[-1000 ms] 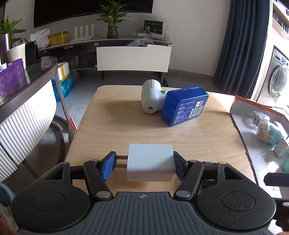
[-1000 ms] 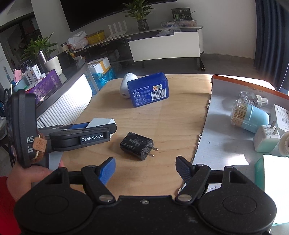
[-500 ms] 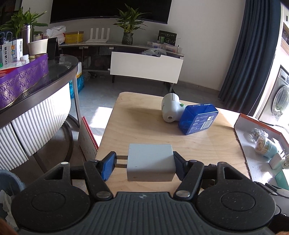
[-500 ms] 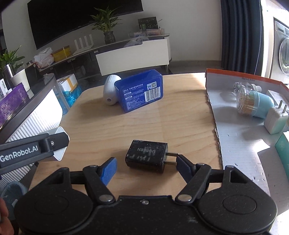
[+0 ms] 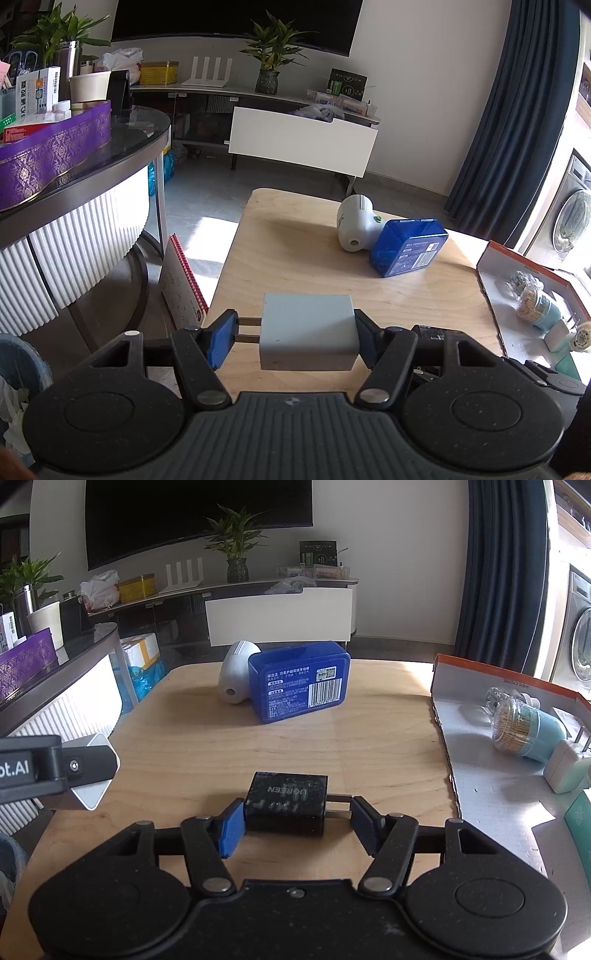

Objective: Organize rigid objects
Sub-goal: 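Close the right tool on the black charger while the left tool holds the white charger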

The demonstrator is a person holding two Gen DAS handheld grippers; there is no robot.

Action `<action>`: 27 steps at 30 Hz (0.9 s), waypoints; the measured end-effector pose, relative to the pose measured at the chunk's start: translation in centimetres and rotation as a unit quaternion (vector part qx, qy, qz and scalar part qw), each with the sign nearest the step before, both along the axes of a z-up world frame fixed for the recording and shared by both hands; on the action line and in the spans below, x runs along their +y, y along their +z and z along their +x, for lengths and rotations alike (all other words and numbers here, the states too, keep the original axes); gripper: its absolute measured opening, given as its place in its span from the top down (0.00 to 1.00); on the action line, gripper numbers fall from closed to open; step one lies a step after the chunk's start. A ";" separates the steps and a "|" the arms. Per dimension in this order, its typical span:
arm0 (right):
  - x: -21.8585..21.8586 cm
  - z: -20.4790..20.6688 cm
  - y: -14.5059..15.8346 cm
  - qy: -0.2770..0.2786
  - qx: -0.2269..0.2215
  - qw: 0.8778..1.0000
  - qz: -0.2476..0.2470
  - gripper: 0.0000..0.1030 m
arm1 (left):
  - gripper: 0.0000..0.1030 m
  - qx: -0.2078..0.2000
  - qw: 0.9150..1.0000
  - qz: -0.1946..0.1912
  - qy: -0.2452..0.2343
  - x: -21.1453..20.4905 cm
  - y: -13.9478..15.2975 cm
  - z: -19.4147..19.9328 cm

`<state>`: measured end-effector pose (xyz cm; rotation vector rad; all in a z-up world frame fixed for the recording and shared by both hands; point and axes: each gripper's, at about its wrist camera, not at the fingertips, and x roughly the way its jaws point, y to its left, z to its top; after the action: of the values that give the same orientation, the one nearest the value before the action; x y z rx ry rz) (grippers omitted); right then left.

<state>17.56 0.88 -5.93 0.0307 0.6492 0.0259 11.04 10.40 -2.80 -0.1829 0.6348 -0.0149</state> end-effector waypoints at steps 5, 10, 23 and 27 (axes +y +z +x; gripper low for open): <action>-0.4 -1.0 0.8 0.003 -0.018 1.000 -0.003 0.29 | 0.35 -0.004 1.000 0.001 -0.003 -0.2 0.3 -0.3; -1.4 -2.6 3.0 0.014 -0.042 0.999 0.003 0.29 | 0.35 -0.011 1.000 -0.005 -0.009 -0.8 1.1 -1.0; -6.5 -8.5 8.8 0.054 -0.071 0.996 0.005 0.29 | 0.35 -0.034 0.999 -0.009 -0.026 -4.4 4.1 -4.3; -8.2 -10.3 9.6 0.050 -0.074 0.996 0.005 0.29 | 0.35 -0.028 0.999 0.000 -0.037 -6.0 4.4 -5.1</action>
<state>7.27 -7.30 3.62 0.0060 0.5022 0.1279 5.94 4.40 1.60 -0.1591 0.5848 -0.0917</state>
